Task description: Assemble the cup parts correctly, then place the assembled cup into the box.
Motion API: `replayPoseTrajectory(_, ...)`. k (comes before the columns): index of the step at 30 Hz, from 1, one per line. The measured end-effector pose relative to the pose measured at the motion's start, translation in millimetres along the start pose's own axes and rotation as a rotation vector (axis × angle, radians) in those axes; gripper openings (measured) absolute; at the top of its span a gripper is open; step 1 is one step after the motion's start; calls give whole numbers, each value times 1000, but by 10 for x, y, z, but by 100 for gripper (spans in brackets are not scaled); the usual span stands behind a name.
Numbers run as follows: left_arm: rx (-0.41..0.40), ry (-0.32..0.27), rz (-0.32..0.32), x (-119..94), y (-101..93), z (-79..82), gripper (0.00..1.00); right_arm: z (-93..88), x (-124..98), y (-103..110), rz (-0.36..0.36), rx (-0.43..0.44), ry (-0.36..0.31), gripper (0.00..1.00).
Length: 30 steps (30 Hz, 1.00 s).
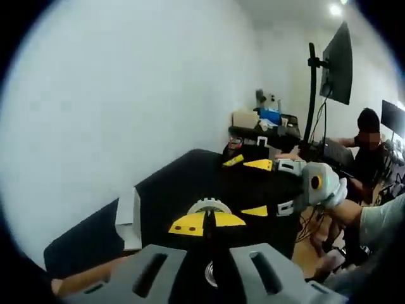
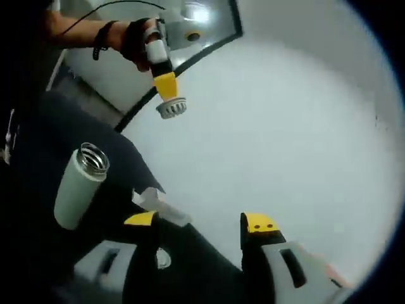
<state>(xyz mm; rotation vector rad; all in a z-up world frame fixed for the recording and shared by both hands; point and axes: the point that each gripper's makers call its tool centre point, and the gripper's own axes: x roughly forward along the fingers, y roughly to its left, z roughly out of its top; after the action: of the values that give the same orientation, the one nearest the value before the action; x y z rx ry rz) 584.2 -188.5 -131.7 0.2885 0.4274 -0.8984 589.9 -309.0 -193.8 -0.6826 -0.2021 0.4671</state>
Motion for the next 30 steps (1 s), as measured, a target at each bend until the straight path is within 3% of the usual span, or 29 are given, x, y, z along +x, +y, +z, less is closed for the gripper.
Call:
replayPoseTrajectory(5, 18, 92, -28, -108, 39, -241, 0, -153, -94, 36, 13, 139, -6, 49)
replayPoseTrajectory(8, 50, 161, -99, -149, -56, -378, 0, -218, -174, 98, 66, 246, -29, 47)
replayPoseTrajectory(11, 83, 231, -159, -162, -152, -480, 0, -247, -288, 218, 170, 387, -75, 46)
replayPoseTrajectory(16, 181, 327, -215, -126, -251, -565, 0, -286, -491, 366, 305, 491, -101, 47)
replayPoseTrajectory(21, 283, 458, -275, -62, -325, -740, 0, -429, -626, 638, 429, 463, 21, 48)
replayPoseTrajectory(26, 367, 559, -300, 6, -332, -892, 0, -365, -732, 865, 550, 455, 72, 49)
replayPoseTrajectory(30, 391, 616, -313, 80, -330, -928, 0, -333, -763, 965, 585, 425, 95, 49)
